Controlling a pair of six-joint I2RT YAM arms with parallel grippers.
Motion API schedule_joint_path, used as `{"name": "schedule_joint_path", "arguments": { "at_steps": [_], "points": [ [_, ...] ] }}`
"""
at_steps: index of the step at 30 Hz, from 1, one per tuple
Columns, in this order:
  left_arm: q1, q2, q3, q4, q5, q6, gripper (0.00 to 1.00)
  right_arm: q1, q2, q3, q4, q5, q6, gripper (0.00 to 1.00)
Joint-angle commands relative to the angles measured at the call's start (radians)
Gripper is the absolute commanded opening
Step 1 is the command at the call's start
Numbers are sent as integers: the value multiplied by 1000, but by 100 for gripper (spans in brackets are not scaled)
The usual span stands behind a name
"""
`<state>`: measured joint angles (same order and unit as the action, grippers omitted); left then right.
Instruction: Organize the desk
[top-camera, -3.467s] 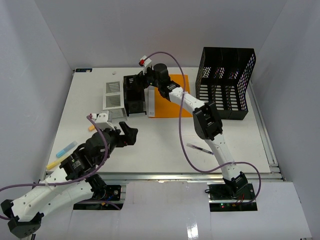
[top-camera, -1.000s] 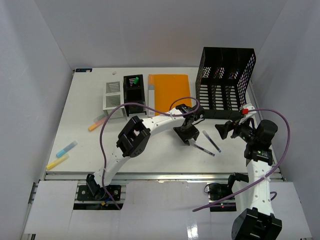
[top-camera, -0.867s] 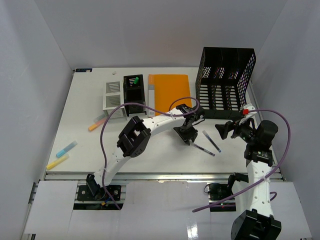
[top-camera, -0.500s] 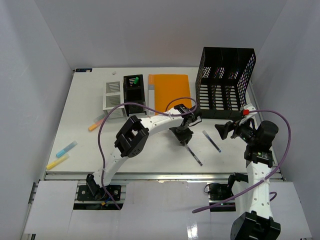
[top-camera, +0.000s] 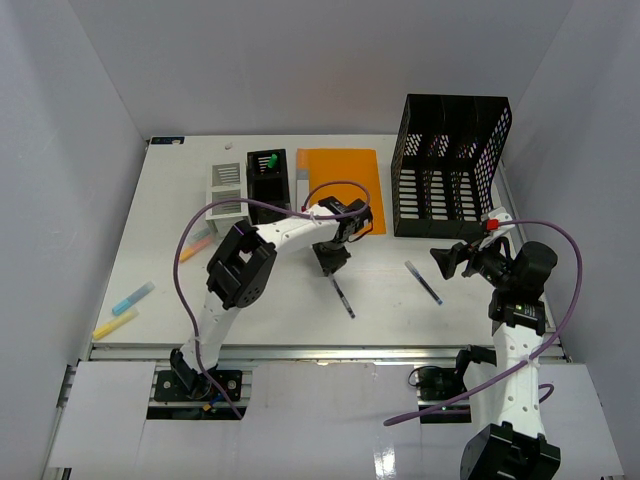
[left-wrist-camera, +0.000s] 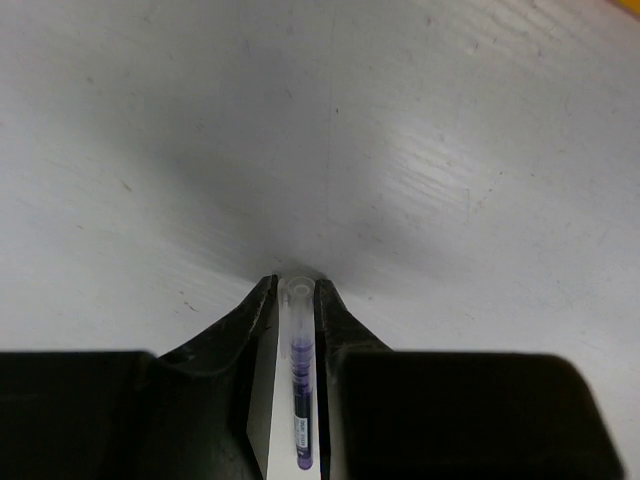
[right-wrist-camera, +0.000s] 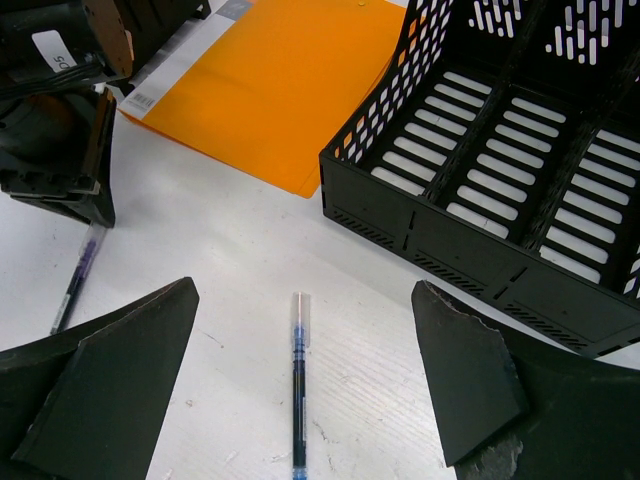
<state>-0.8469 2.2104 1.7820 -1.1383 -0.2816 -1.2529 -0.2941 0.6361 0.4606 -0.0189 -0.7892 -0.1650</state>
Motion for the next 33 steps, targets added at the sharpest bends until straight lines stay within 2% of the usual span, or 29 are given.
{"name": "schedule_joint_path", "arguments": {
  "at_steps": [1, 12, 15, 21, 25, 27, 29, 33],
  "points": [
    [-4, -177, -19, 16, -176, 133, 11, -4, -4, 15, 39, -18, -2, 94],
    [-4, -356, 1, 37, -341, 253, 6, -5, 3, 10, 40, -15, -9, 94],
    [-3, -408, 10, 31, -457, 271, 5, -5, 7, 9, 40, -15, -12, 94],
    [23, -515, 17, 84, -797, 411, 4, -5, 10, 9, 40, -19, -14, 94],
    [116, -630, -95, 414, -873, 646, 4, -5, 14, 7, 40, -24, -14, 94],
    [174, -697, -190, 629, -887, 853, 4, -5, 16, 6, 40, -24, -16, 94],
    [221, -743, -276, 853, -892, 976, 4, -5, 17, 7, 40, -27, -16, 94],
    [305, -778, -437, 1336, -881, 1367, 4, -5, 19, 6, 43, -32, -14, 94]
  ]
}}
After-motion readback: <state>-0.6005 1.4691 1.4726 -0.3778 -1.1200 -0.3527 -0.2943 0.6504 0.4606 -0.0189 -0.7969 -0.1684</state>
